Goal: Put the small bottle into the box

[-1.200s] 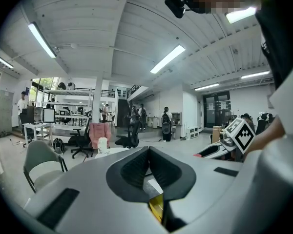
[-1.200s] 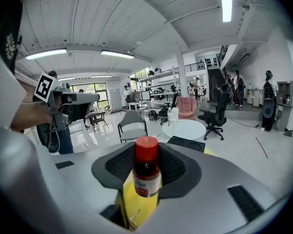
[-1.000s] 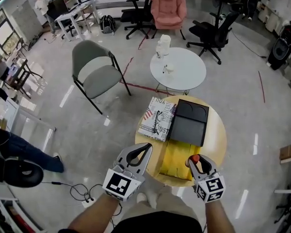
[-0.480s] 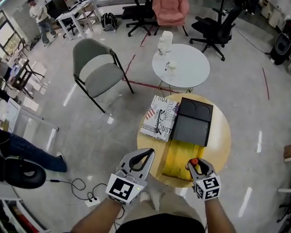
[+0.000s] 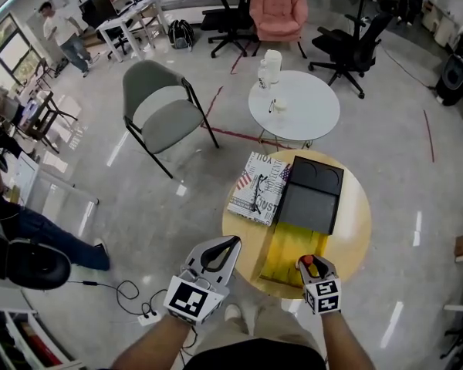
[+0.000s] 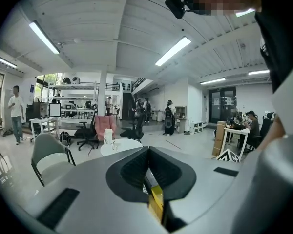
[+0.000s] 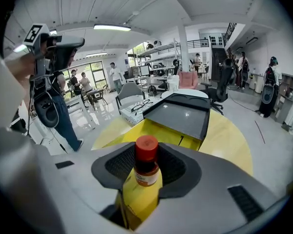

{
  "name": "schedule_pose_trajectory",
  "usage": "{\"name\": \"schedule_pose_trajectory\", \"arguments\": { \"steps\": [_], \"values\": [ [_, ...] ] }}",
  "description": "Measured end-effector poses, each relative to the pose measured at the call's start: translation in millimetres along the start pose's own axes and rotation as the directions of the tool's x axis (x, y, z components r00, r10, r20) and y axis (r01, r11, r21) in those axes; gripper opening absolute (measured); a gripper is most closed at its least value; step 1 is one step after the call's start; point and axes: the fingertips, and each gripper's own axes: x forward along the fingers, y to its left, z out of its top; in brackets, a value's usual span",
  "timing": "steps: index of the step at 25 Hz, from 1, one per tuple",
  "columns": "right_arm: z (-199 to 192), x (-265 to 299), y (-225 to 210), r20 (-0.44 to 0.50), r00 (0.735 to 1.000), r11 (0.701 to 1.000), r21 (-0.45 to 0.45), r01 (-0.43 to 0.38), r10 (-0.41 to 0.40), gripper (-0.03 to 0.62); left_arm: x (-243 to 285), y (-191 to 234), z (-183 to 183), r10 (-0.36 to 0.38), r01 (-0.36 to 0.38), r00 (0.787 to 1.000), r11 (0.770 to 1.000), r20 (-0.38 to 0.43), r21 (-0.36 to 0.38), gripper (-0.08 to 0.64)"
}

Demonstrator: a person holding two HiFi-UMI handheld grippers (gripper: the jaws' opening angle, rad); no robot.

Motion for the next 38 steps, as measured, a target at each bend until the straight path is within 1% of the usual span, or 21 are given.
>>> {"name": "schedule_pose_trajectory", "arguments": {
  "steps": [4,10,17,21,23,27,29,32,35,38],
  "values": [
    [-7,5,-1,-0.015,1.0,1.0,-0.01,0.014,-0.014,0.153,-5,5,-8,0.021,-0.021,1.0,1.0,-0.011,0.006,0.017],
    [-9,4,6,-0.022,0.999,0.999,-0.035,0.029,-0.029,0.153,-11,7,2,0.021,-0.021,1.0,1.0,0.005,0.012,0.017],
    [-22,-3,13,-0.084,0.996,0.999,-0.003,0.033,-0.033,0.158,-21,-3,13,-0.004,0.004,1.0,1.0,0.025,0.009,0.017],
    [-18,-15,11,-0.072,0.997,0.999,-0.009,0.039,-0.039,0.163,-23,-7,20,-0.022,0.022,0.999,1.0,0.033,0.012,0.017],
    [-12,-29,13,-0.054,0.997,0.999,-0.007,0.045,-0.045,0.161,-29,-9,24,-0.028,0.028,0.999,1.0,0.04,0.011,0.017],
    [5,-69,13,0.016,0.995,0.996,0.012,0.093,-0.094,0.155,-43,-14,33,-0.04,0.039,0.997,0.999,0.066,0.003,0.017],
    [14,-93,12,0.053,0.991,0.992,0.031,0.123,-0.125,0.114,-48,-17,36,-0.042,0.043,0.997,0.999,0.071,-0.003,0.017],
    [28,-127,11,0.111,0.979,0.984,0.063,0.167,-0.173,0.011,-55,-22,46,-0.047,0.048,0.995,0.999,0.087,-0.001,0.017],
    [43,-152,16,0.156,0.97,0.981,0.085,0.173,-0.185,0.014,-62,-27,51,-0.059,0.059,0.993,0.998,0.105,0.005,0.017],
    [63,-176,26,0.216,0.96,0.983,0.081,0.164,-0.178,0.014,-70,-35,53,-0.076,0.075,0.991,0.997,0.114,0.014,0.017]
  ]
}}
